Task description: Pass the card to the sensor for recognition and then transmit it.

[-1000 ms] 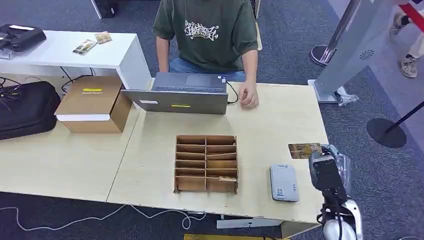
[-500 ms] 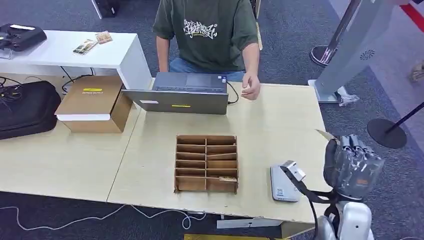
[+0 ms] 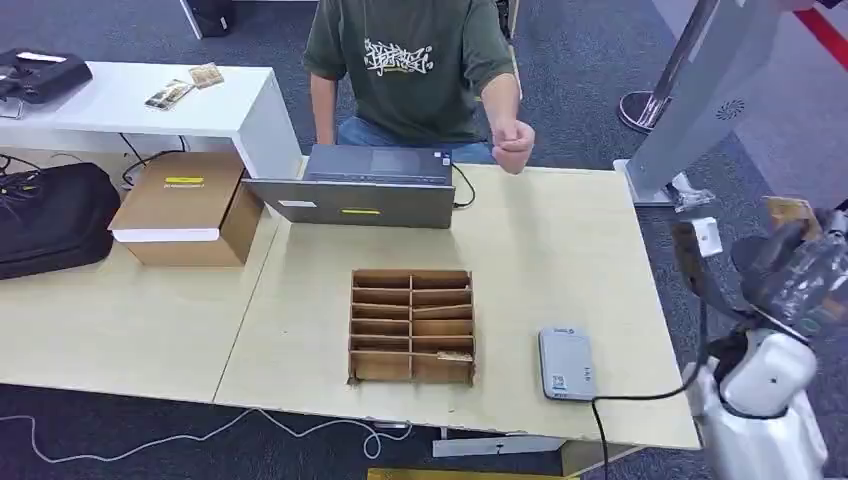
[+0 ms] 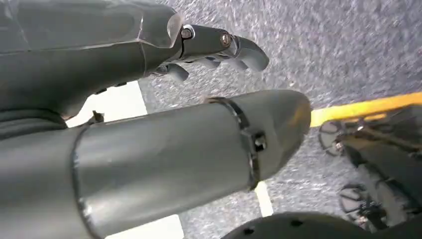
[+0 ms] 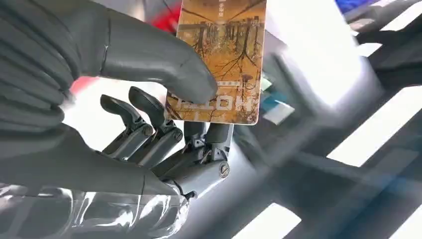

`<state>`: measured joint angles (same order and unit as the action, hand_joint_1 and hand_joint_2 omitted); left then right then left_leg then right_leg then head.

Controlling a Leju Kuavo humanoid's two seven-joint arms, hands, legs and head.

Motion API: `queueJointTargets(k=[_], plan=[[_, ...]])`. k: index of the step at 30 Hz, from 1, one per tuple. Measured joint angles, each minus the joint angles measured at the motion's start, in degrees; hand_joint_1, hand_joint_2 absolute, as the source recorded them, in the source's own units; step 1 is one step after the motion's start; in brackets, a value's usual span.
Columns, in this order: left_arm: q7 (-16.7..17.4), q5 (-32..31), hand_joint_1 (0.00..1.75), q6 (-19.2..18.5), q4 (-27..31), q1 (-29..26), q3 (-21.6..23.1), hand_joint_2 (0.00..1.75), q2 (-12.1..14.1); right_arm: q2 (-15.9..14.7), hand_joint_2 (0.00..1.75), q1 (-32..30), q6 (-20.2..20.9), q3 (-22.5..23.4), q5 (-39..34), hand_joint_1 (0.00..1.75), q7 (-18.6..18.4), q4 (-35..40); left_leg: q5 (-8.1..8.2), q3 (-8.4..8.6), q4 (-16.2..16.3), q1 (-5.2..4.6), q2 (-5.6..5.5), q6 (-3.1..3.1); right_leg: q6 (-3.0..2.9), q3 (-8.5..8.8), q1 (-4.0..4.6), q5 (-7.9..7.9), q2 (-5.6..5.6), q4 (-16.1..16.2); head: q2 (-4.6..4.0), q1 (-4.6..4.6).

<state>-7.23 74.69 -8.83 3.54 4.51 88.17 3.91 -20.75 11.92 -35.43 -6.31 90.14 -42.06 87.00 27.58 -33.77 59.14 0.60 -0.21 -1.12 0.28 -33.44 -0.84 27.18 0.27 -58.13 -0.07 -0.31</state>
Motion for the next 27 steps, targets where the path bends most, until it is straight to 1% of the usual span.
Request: queueJointTargets(k=[1, 2, 3, 4, 6, 7, 8, 10, 11, 13, 15, 18, 21, 27], plan=[[0.0, -0.09, 0.0, -0.04, 0.0, 0.05, 0.0, 0.0, 0.02, -1.49, 1.75, 0.94, 0.02, -4.46, 0.13, 1.75, 0.36, -0.86, -0.01, 0.02, 0.0, -0.01, 0.0, 0.0, 0.0, 0.04, -0.01, 0.0, 0.01, -0.01, -0.02, -0.13], [0.02, -0.11, 0.0, 0.04, 0.0, 0.15, 0.0, 0.0, 0.04, -2.15, 1.75, 1.6, -0.37, -9.27, 0.11, 1.75, 1.07, -2.14, -0.03, -0.01, 0.01, -0.01, -0.15, -0.02, 0.01, 0.02, -0.01, 0.0, -0.15, -0.04, -0.02, -0.11], [0.09, -0.15, 0.0, 0.13, 0.0, 0.15, 0.0, 0.0, 0.04, -2.88, 1.75, 2.73, -0.77, -12.3, 0.02, 1.75, 1.56, -3.51, -0.15, -0.09, 0.01, 0.0, -0.37, 0.04, 0.02, 0.0, -0.01, 0.01, -0.35, -0.07, -0.02, -0.15], [0.11, -0.35, 0.0, 0.13, 0.02, 0.1, 0.0, 0.0, 0.02, -3.46, 1.75, 3.89, -1.35, -14.59, 0.0, 1.75, 1.73, -4.92, -0.22, 0.16, 0.01, 0.02, -0.49, -0.05, 0.02, -0.07, 0.0, 0.01, -0.41, -0.11, 0.0, -0.15], [0.18, -0.74, 0.0, 0.15, 0.11, -0.05, 0.0, 0.0, 0.02, -3.99, 1.75, 6.82, -2.91, -18.35, -0.02, 1.75, 2.28, -7.58, -0.23, 0.07, 0.01, 0.05, -0.46, -0.06, 0.0, -0.09, 0.04, -0.01, -0.37, -0.14, -0.02, -0.09], [0.22, -1.03, 0.0, 0.31, 0.15, 0.01, 0.02, 0.0, 0.02, -3.79, 1.75, 8.97, -3.21, -20.38, -0.02, 1.75, 3.75, -9.79, -0.22, 0.12, 0.01, 0.04, -0.39, -0.07, -0.04, -0.11, 0.04, -0.04, -0.29, -0.14, 0.0, -0.11], [0.24, -1.14, 0.0, 0.48, 0.18, 0.2, 0.02, 0.0, 0.02, -3.16, 1.75, 10.74, -3.24, -21.49, 0.0, 1.75, 5.79, -11.97, -0.22, 0.14, 0.0, 0.03, -0.32, -0.07, -0.05, -0.13, 0.05, -0.05, -0.23, -0.14, 0.0, -0.15], [0.55, -1.18, 0.0, 0.66, 0.26, 0.62, 0.04, 0.0, 0.07, -0.95, 1.75, 14.42, -3.26, -21.71, -0.02, 1.75, 11.34, -16.47, -0.22, 0.13, 0.0, 0.04, -0.31, -0.07, -0.05, -0.14, 0.06, -0.05, -0.22, -0.14, -0.02, -0.11], [0.68, -1.27, 0.0, 0.74, 0.26, 0.73, 0.04, 0.0, 0.07, 0.36, 1.75, 16.59, -3.28, -21.68, -0.02, 1.75, 13.37, -18.68, -0.23, 0.14, 0.0, 0.04, -0.3, -0.07, -0.06, -0.14, 0.06, -0.06, -0.21, -0.14, 0.0, -0.09], [1.09, -1.42, 0.0, 0.92, 0.28, 0.88, 0.07, 0.0, 0.06, 3.05, 1.75, 20.45, -3.3, -21.38, -0.02, 1.75, 16.34, -22.97, -0.25, 0.15, 0.0, 0.04, -0.31, -0.09, -0.07, -0.14, 0.06, -0.06, -0.24, -0.14, 0.0, -0.09], [1.16, -1.51, 0.0, 0.92, 0.31, 0.88, 0.07, 0.0, 0.07, 5.48, 1.75, 23.75, -3.3, -20.98, -0.02, 1.75, 18.06, -26.66, -0.3, 0.15, 0.0, 0.04, -0.33, -0.12, -0.07, -0.13, 0.07, -0.07, -0.26, -0.15, -0.02, -0.09], [1.2, -1.92, 0.0, 0.74, 0.35, 0.94, 0.09, 0.0, 0.07, 8.75, 1.75, 27.95, -3.3, -20.88, -0.02, 1.75, 19.07, -32.25, -0.3, 0.15, 0.0, 0.04, -0.32, -0.12, -0.07, -0.13, 0.07, -0.08, -0.25, -0.15, 0.0, -0.11], [1.31, -2.43, 0.0, 0.68, 0.5, 1.03, 0.09, 0.0, 0.07, 11.14, 1.75, 31.02, -3.32, -20.96, -0.02, 1.75, 19.33, -36.58, -0.3, 0.12, 0.01, 0.04, -0.38, -0.12, -0.08, -0.13, 0.07, -0.08, -0.31, -0.15, 0.0, -0.13], [2.25, -3.74, 0.0, 0.63, 0.85, 1.39, 0.09, 0.0, 0.2, 14.34, 1.75, 36.86, -3.32, -22.06, -0.02, 1.75, 19.42, -44.83, -0.3, 0.12, 0.01, 0.03, -0.39, -0.12, -0.07, -0.14, 0.06, -0.07, -0.31, -0.13, 0.0, -0.11]])
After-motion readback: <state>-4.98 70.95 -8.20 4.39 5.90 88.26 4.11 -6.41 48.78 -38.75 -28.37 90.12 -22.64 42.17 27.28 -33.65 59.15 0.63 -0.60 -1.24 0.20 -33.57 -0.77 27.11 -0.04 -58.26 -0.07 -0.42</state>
